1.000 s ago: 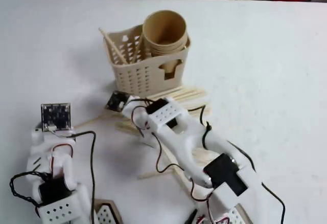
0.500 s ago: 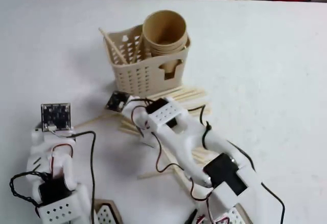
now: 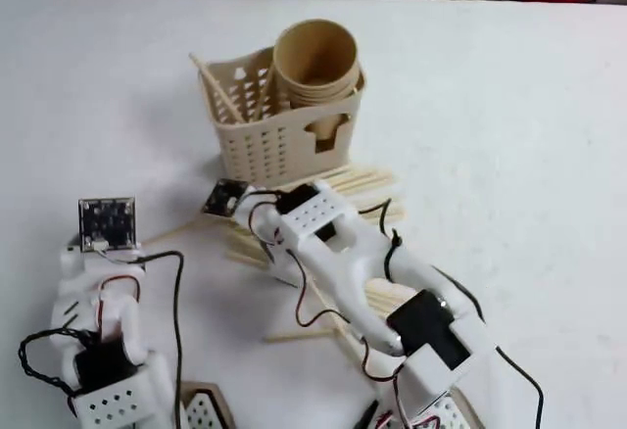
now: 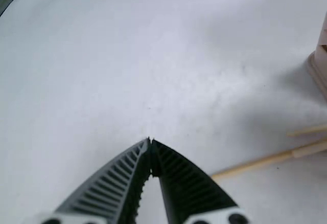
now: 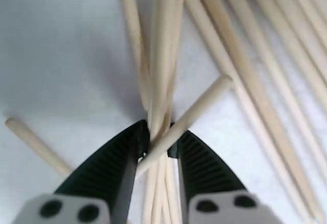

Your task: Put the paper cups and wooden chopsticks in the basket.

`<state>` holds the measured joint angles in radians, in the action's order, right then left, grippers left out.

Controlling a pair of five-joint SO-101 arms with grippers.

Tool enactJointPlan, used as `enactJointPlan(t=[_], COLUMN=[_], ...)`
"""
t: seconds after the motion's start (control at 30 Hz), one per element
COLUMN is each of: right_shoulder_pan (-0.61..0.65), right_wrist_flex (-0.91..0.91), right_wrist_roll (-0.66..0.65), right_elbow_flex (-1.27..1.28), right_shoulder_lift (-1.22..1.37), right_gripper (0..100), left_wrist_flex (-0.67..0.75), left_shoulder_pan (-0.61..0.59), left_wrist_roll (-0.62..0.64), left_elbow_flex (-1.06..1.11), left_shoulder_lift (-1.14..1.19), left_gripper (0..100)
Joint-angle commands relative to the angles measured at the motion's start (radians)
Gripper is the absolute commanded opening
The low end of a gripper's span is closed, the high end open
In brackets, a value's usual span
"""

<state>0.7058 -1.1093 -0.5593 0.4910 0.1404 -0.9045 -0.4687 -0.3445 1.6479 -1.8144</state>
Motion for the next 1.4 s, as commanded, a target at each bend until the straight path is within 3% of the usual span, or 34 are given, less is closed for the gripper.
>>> enactJointPlan(t=[0.0,0.57,0.77,1.37], right_shoulder_pan=[0.001,0.002,-0.001,0.005], right_wrist_flex=[-0.018,-0.079,0.016,0.360], right_wrist_roll=[-0.006,0.002,0.006,0.198], right_elbow_flex=[-0.029,-0.034,-0.034,-0.034], right_shoulder_lift=[-0.068,-0.469,-0.565,-0.759], right_gripper=[1.7,1.7,1.7,1.7], left_wrist_flex=[0.020,0.020,0.020,0.020], left_shoulder_pan=[-0.005,-0.005,-0.005,-0.005], left_wrist_roll=[0.011,0.011,0.011,0.011], left_elbow_flex=[-0.038,-0.038,-0.038,-0.038], left_shoulder_lift=[-0.010,-0.010,-0.010,-0.010], left_gripper=[2,2,2,2])
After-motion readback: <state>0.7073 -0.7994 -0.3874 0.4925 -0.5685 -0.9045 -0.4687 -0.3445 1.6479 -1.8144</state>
